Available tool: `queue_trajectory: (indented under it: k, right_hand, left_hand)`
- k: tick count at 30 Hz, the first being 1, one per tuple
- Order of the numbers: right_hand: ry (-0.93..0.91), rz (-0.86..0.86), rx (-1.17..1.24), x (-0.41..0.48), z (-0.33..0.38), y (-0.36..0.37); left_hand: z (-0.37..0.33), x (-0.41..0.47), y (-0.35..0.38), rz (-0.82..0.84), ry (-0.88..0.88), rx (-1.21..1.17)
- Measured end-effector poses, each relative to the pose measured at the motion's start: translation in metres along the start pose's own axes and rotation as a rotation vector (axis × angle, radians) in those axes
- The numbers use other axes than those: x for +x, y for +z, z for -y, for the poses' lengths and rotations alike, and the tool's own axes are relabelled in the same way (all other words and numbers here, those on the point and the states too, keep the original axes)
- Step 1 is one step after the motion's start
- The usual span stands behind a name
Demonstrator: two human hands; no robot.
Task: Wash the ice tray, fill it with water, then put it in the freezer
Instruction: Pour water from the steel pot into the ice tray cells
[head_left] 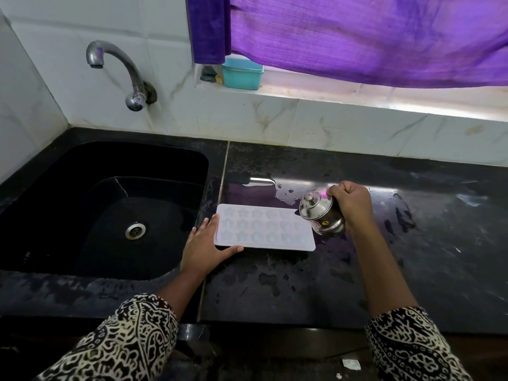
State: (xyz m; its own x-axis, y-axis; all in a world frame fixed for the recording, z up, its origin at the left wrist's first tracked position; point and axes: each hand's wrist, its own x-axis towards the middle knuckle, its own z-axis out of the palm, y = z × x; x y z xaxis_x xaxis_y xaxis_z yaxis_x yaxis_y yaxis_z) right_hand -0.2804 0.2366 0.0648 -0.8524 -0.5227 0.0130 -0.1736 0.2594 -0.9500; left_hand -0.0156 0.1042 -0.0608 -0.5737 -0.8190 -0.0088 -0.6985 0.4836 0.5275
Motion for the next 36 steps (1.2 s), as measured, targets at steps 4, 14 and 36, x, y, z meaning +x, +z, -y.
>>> queue_trajectory:
  k: [4,14,36]
  right_hand:
    - [-0.056,0.023,-0.045,0.002,0.001,-0.002]
    - [-0.112,0.032,-0.077,0.007,0.014,-0.003]
    - [-0.115,0.029,-0.066,0.006,0.018,-0.003]
  left_hand:
    - [-0.002,-0.001,-0.001,-0.015,-0.007,0.004]
    - [0.0,-0.001,0.0,0.002,0.0,-0.001]
    - [0.002,0.001,0.002,0.01,0.001,0.0]
